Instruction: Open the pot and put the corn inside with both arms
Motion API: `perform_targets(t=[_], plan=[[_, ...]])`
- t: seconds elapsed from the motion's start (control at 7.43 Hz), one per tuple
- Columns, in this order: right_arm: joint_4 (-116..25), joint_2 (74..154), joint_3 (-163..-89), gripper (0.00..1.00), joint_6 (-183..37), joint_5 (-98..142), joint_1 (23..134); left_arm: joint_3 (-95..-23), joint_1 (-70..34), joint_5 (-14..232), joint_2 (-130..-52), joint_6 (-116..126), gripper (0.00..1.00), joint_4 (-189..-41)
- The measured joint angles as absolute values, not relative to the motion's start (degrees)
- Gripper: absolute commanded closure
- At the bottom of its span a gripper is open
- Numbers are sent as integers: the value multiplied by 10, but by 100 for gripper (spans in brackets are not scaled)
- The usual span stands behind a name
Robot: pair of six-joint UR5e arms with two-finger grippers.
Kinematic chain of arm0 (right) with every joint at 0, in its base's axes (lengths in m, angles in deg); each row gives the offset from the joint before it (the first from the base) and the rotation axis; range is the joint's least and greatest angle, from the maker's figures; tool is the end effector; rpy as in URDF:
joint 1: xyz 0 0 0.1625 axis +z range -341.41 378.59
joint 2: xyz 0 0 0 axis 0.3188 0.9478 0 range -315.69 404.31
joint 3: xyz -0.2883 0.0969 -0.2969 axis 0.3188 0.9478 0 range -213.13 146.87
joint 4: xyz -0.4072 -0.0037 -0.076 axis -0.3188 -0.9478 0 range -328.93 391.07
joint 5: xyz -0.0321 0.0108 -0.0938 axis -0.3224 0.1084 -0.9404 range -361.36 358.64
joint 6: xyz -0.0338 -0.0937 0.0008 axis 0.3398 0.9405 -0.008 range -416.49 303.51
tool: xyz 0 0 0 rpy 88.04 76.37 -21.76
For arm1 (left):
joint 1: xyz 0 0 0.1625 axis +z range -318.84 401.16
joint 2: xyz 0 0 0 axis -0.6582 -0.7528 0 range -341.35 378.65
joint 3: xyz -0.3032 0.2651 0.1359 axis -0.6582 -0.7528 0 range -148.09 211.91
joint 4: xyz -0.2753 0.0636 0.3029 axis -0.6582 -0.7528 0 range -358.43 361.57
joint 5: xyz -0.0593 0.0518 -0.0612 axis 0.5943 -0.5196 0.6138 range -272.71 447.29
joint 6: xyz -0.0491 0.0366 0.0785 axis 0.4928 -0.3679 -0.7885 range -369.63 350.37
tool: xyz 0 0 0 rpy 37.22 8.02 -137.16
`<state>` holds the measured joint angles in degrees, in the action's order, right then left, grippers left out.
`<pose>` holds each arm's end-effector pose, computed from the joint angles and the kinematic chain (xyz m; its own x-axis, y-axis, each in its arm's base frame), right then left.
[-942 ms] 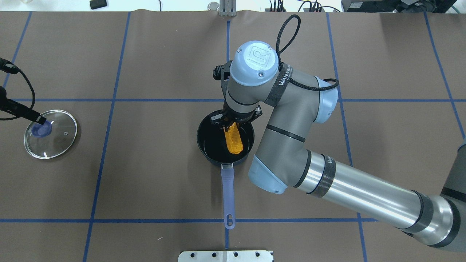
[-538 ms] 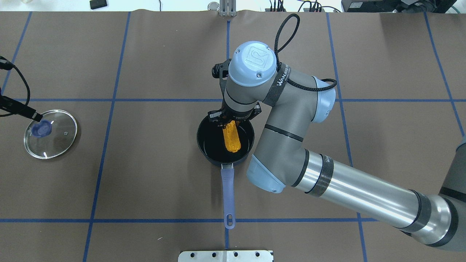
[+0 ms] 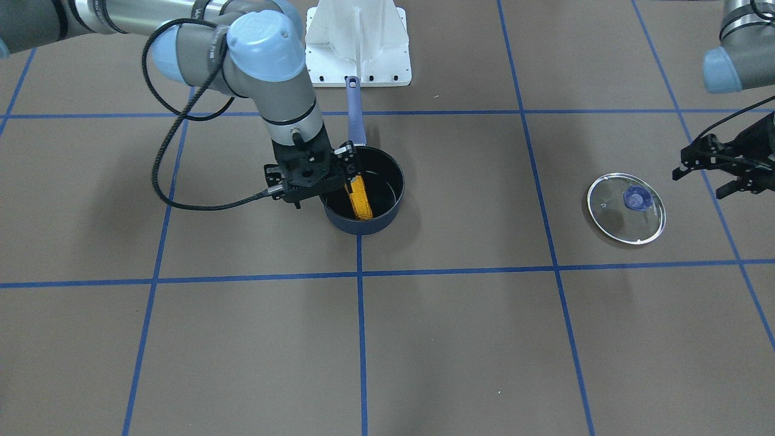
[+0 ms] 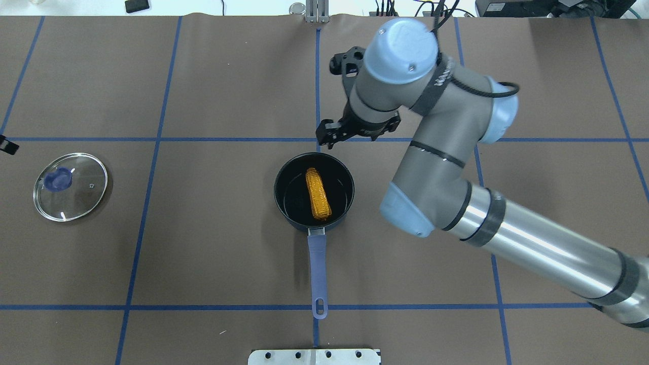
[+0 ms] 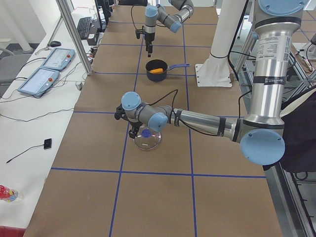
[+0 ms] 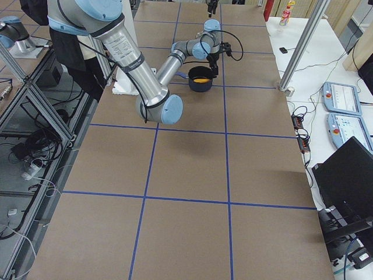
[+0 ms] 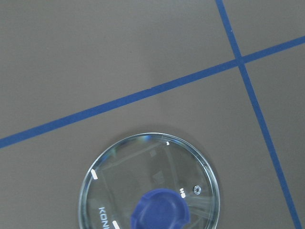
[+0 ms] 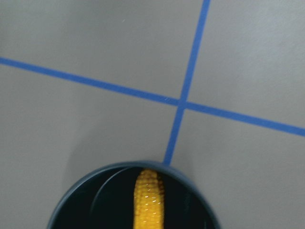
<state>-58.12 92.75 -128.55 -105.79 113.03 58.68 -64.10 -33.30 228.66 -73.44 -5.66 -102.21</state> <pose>-0.4637 -0.5109 0.1809 0.6195 -0.2549 0.7425 0.0680 0.9597 0.2728 0.0856 -0.5153 0.5524 0.5394 0.3847 -0.7490 -0.2116 0.9229 0.3217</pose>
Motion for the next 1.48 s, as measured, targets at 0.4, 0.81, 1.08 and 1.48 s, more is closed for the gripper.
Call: perform_targets(t=[0.4, 0.81, 1.08, 1.48], plan=[[-580, 1045, -1328, 0, -899, 1229, 718, -639, -419, 2284, -753, -233, 2, -886], [-580, 1175, -1330, 0, -717, 1354, 904, -636, -468, 2281, -756, -299, 2, -861], [-582, 1227, -1323, 0, -652, 1381, 990, -634, -484, 2280, -754, -319, 2, -858], [-581, 1283, -1313, 0, -639, 1382, 1038, -633, -500, 2281, -750, -334, 2, -855]])
